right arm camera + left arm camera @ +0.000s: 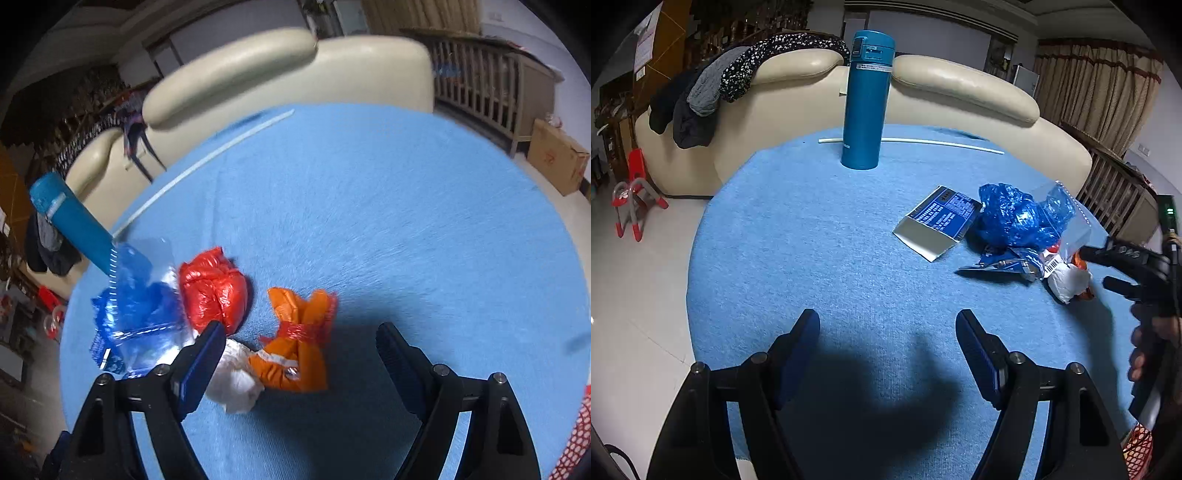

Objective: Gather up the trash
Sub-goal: 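Grasp the orange plastic bag with the right tool while the left tool grasps the blue carton, then lift and hold the orange bag and blue carton above the table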

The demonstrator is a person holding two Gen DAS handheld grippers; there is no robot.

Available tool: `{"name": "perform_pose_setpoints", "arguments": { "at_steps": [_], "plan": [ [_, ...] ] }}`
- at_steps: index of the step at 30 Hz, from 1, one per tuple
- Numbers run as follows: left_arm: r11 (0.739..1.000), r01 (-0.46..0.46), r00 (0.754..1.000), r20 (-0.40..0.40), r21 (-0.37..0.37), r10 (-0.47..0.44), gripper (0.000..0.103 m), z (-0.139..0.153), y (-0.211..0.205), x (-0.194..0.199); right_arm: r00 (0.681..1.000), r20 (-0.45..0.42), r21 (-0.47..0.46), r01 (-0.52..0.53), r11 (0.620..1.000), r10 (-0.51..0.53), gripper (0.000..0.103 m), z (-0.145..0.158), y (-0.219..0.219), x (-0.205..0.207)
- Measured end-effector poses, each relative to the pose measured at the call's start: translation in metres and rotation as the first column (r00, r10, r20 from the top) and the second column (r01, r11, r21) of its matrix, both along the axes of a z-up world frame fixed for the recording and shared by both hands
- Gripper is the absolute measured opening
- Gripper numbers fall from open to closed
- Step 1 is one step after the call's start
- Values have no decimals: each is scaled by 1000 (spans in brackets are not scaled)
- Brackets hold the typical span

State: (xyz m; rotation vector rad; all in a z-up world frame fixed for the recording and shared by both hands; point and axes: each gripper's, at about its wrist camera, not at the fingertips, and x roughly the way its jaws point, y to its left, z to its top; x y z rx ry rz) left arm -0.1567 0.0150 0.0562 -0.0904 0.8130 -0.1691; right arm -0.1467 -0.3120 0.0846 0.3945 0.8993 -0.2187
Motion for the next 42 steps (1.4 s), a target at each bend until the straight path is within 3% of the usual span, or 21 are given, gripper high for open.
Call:
{"name": "perform_pose_setpoints", "arguments": {
  "at_steps": [1,2,8,15,18,21,24,25,26,27,33,42],
  "plan": [
    [1000,-2,1000,-2,1,2,77,0,1,1,1000,-17,-12,-10,1000,10,68,-5,2,3],
    [1000,-5,1000,-4,3,5,77,-1,1,2,999,-42,-12,-21,1000,20,31,-12,4,7],
    [1000,16,1000,-5,27,-15,77,3,-3,18,999,-18,25,-47,999,48,33,-14,-3,-11],
    [985,149,989,-17,82,-148,81,13,-38,80,1000,12,78,5,997,-6,33,-11,-28,-67],
    [972,209,977,-59,104,-204,85,11,-54,104,1000,18,88,21,996,-22,33,-7,-33,-85],
    [946,303,951,-104,113,-292,86,4,-69,119,999,21,100,36,994,-38,33,-6,-39,-98],
    [928,321,943,-156,187,-294,86,-10,-80,137,999,19,108,36,994,-38,33,-7,-40,-105],
    [932,313,944,-164,181,-285,82,-14,-78,142,999,20,110,32,993,-34,33,-6,-38,-105],
    [943,302,946,-165,142,-278,69,-15,-73,145,999,24,110,26,994,-29,33,-4,-35,-104],
    [955,283,949,-172,91,-264,63,-15,-65,147,999,30,108,18,994,-21,33,-2,-33,-105],
    [968,241,964,-132,78,-229,63,-7,-49,114,998,55,105,-15,994,10,33,3,-18,-110],
    [985,173,982,-80,-12,-174,63,4,-29,31,996,70,109,-66,992,59,33,3,10,-125]
  ]
}}
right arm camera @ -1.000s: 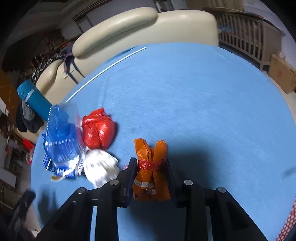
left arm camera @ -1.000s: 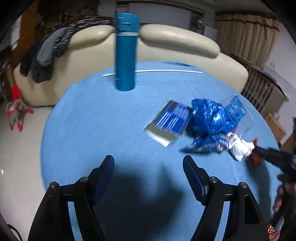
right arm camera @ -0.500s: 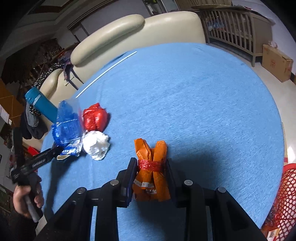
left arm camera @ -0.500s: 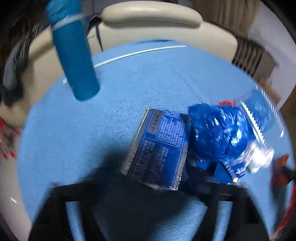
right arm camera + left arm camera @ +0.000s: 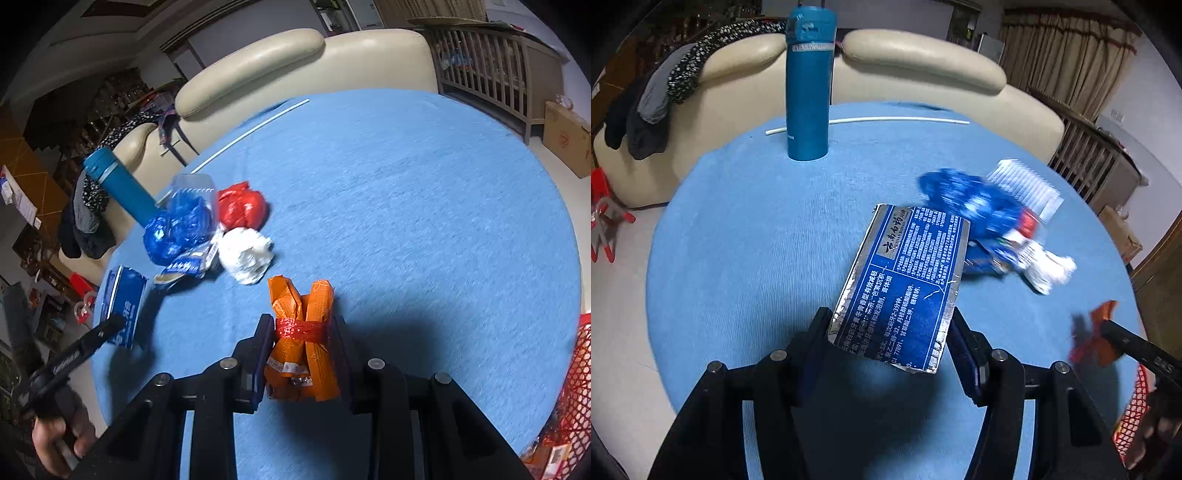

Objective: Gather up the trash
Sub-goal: 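Lift and hold the orange bag and blue carton above the table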

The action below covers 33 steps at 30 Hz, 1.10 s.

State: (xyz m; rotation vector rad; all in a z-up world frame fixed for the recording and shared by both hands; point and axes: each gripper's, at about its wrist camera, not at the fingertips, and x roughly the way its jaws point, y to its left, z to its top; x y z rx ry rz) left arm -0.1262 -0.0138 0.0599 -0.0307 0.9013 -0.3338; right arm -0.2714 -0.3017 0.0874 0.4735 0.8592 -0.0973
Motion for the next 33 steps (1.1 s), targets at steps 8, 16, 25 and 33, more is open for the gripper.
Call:
{"name": "perform_pose_setpoints", "arguments": {
  "at_steps": [8,16,25,33],
  "plan": [
    [999,35,998,56,-33,-34,63,23,-8,-52,999,38,3,-12,1000,12,33,9,17,-22],
    [997,68,991,116,-45,-62,63,43,-13,-83,996,95,5,6,1000,-6,33,28,23,-53],
    [994,86,979,192,-61,-73,63,69,-12,-119,979,200,9,24,1000,-25,33,65,26,-93],
    [992,109,973,212,-58,-95,63,76,-13,-128,980,188,67,51,996,-63,33,59,16,-104]
  ]
}}
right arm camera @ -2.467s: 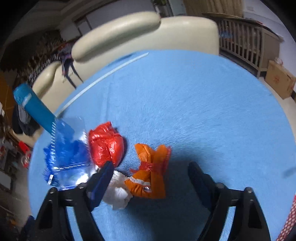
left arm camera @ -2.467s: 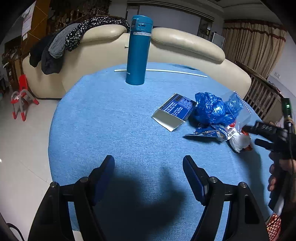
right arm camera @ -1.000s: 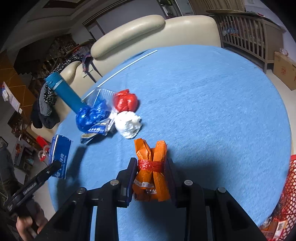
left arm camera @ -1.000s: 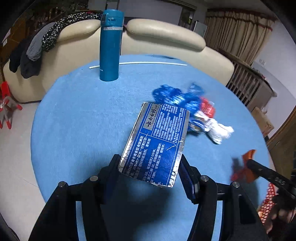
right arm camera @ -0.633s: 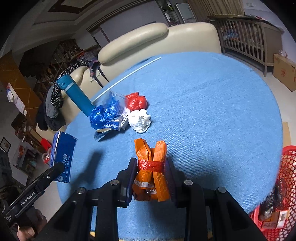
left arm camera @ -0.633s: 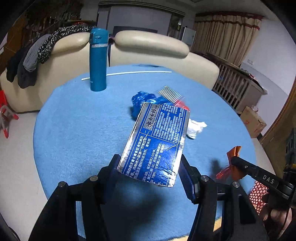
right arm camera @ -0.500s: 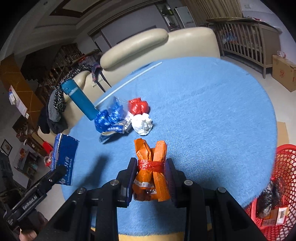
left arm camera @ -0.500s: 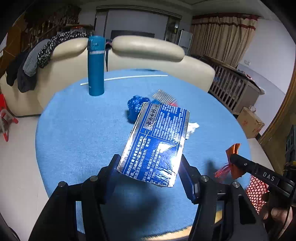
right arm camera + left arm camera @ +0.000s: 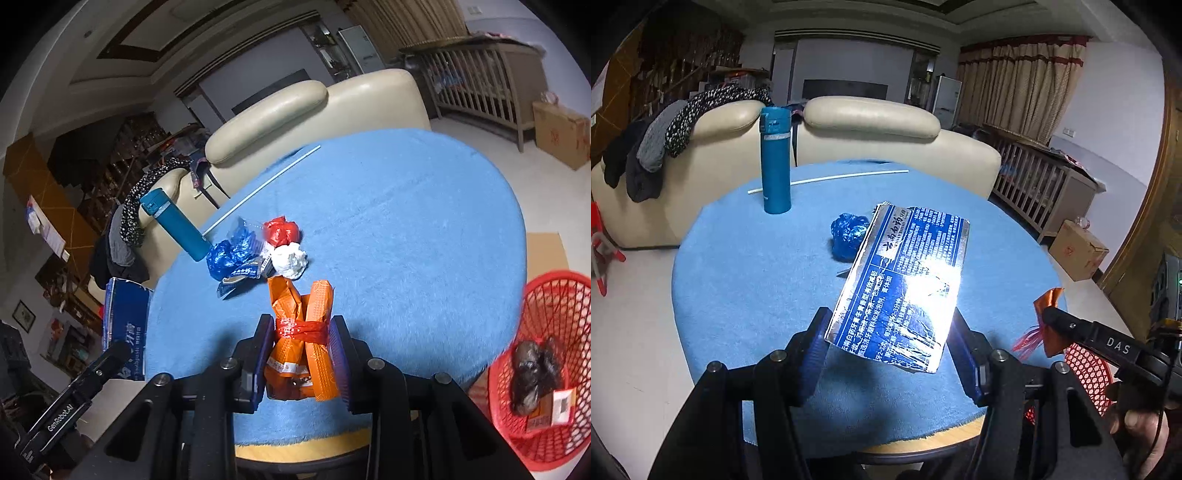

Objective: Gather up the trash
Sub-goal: 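Lift and hold the orange bag and blue carton above the table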

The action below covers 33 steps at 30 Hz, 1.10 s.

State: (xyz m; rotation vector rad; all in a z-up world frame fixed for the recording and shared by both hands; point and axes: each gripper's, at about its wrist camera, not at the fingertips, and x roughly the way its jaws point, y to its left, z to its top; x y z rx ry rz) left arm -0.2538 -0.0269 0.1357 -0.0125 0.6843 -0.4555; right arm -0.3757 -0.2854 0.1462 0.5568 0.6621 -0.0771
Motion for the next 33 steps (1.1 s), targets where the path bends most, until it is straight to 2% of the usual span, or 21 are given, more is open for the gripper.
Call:
{"name": "perform_pose_setpoints", "arguments": {
  "at_steps": [2,9,19,28,33],
  "plan": [
    [1000,7,1000,22,14,-8,63,1,-3,-4,1000,3,-9,-4,1000,4,33,-1,2,-1],
    [1000,9,1000,15,5,-9,63,-6,-4,-2,1000,-26,3,-4,1000,4,33,-16,2,-1],
    [1000,7,1000,2,13,-8,63,-10,-7,-4,1000,-30,14,3,1000,-2,33,-20,0,-2],
    [1000,10,1000,29,15,-10,63,-5,-7,-7,1000,-19,16,15,1000,-14,33,-19,-3,-6],
    [999,6,1000,22,37,-6,63,-15,-11,-5,999,-32,11,12,1000,-12,33,-29,-3,-7]
  ]
}}
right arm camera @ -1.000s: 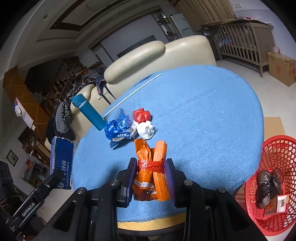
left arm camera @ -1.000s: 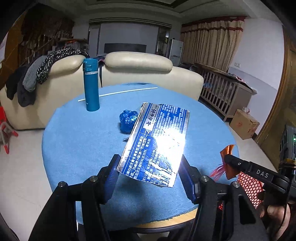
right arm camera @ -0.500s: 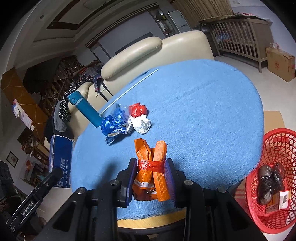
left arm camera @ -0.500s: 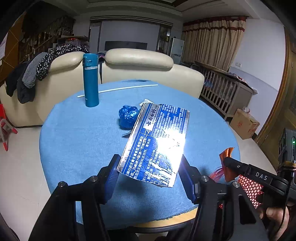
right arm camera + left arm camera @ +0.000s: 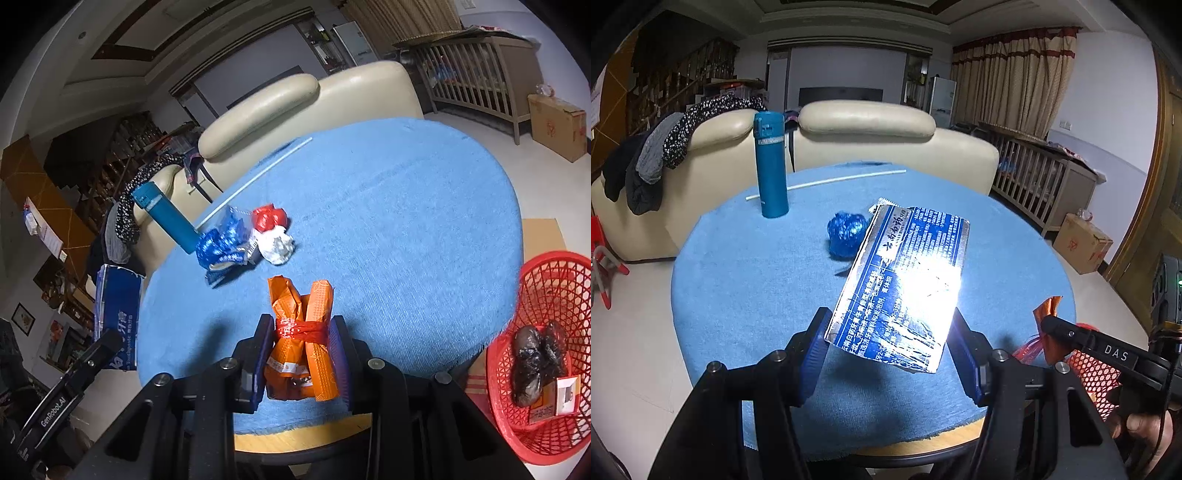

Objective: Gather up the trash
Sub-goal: 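Lift and hold the orange bag and blue carton above the table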

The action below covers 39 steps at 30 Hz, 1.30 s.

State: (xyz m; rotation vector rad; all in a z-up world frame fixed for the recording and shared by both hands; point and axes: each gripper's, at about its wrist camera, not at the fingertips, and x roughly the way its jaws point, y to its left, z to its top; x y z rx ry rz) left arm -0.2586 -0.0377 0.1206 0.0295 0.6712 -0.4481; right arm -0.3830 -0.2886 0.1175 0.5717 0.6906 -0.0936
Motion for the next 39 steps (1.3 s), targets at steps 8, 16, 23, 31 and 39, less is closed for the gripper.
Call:
{"name": "perform_pose_setpoints", "arguments": {
  "at_steps": [8,16,23,31,39],
  "plan": [
    [1000,10,1000,-17,10,-9,63,-1,-5,-1,1000,-9,30,6,1000,-6,33,-7,-6,-1],
    [1000,21,999,25,3,-21,63,12,-6,-9,1000,20,29,11,1000,-12,33,5,-6,-6],
    [1000,8,999,38,-14,-8,63,23,0,-14,999,42,30,5,1000,-6,33,16,-3,-8],
    [1000,10,996,87,-28,-8,63,34,5,-21,997,75,6,-12,1000,11,33,31,6,-10],
    [1000,12,999,47,-13,-12,63,21,0,-16,1000,17,30,-6,1000,6,33,5,1,-9]
  ]
}}
